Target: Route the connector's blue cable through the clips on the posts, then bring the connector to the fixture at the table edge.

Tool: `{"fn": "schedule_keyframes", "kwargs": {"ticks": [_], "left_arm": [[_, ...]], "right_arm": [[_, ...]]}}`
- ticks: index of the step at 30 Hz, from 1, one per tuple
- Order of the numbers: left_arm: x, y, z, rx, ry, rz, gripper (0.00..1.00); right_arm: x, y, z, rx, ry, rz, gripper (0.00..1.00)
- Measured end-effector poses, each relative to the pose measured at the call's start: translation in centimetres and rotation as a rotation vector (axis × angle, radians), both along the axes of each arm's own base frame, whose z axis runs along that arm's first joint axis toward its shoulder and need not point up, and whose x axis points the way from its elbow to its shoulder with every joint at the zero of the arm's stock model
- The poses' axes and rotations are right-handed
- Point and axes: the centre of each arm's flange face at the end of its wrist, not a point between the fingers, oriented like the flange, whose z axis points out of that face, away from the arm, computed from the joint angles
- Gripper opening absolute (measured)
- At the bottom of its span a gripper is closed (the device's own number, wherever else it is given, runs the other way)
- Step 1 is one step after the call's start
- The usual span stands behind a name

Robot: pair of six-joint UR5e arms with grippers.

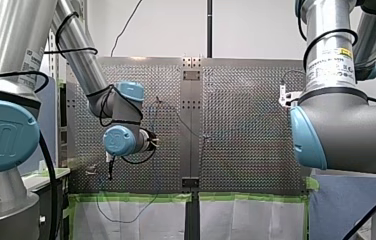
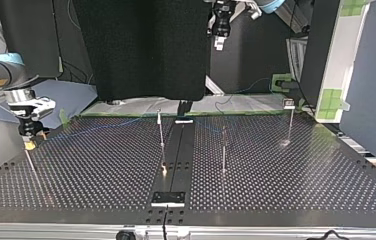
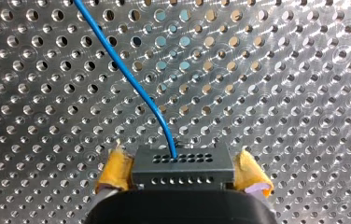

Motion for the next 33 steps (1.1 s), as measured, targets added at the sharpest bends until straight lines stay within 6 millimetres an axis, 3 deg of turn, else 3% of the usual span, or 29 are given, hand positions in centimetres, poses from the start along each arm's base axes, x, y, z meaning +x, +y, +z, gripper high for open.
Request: {"fn": "schedule_keyframes", "kwargs": {"ticks": [33], "left_arm": [[0.44, -0.37, 0.34, -0.006, -0.018, -0.001, 1.0]], "right_arm": [[0.0, 0.0, 0.0, 0.0, 0.0, 0.0, 0.99]]}}
